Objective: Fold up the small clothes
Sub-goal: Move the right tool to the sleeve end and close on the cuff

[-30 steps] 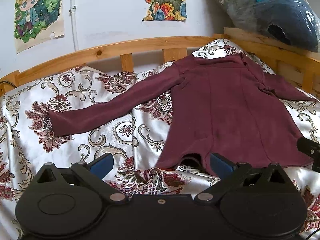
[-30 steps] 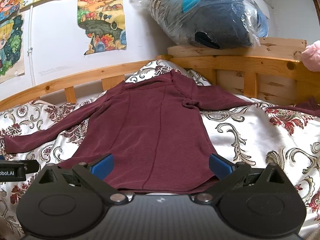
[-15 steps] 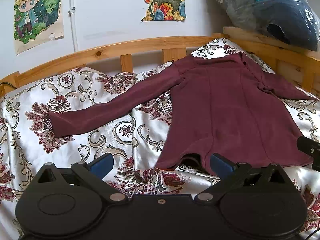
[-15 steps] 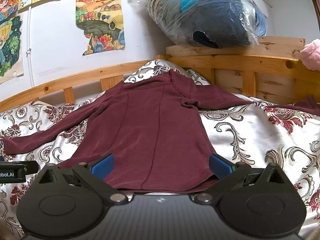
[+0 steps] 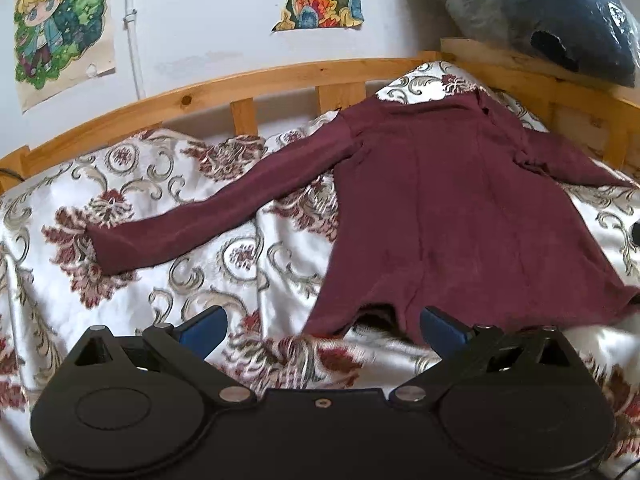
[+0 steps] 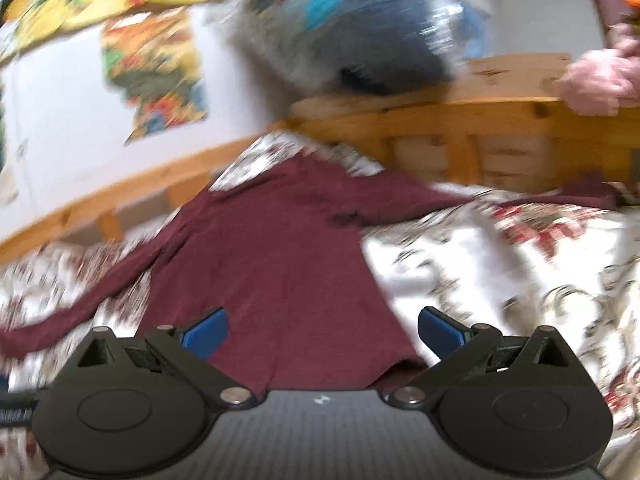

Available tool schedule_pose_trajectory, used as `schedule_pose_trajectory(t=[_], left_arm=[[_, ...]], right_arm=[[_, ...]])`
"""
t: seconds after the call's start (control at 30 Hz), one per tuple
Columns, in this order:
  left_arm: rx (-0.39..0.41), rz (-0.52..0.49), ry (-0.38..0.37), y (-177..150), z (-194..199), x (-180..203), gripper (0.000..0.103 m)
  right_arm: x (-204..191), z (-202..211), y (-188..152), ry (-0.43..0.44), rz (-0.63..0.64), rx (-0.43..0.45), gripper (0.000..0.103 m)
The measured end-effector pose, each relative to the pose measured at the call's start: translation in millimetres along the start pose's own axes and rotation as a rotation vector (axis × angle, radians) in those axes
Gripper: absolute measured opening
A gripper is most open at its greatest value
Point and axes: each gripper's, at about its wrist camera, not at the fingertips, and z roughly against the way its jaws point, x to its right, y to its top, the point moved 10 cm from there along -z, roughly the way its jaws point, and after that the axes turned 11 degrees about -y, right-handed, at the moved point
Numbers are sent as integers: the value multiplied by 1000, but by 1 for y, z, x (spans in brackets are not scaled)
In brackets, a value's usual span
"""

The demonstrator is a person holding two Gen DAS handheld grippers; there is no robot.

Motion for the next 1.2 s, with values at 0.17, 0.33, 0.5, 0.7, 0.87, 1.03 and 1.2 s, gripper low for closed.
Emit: schedule_pose_trajectory(t=[0.17, 0.33, 0.5, 0.7, 0.87, 1.03, 1.2], left_arm=[[-2, -29, -17, 32, -8, 15, 102], [-48, -67, -37, 65, -26, 32, 102], [-74, -121, -72, 103, -48, 57, 102], [-162, -124, -128, 120, -87, 94, 102], [-191, 47, -148, 98, -114, 101, 102], [-223, 109, -123, 83, -126, 99, 102], [-183, 49, -115, 87, -123, 108, 102]], right_arm=[[56, -23, 43, -152, -109, 68, 103], [115, -57, 76, -341, -223, 83, 103], [167, -91, 96, -484, -277, 80, 103], [226, -122, 77, -611, -406, -36, 103], [239, -128, 68, -611, -475, -8, 103], [229, -135, 61, -624, -430, 10, 69], [218, -136, 53, -638, -381, 16, 33]])
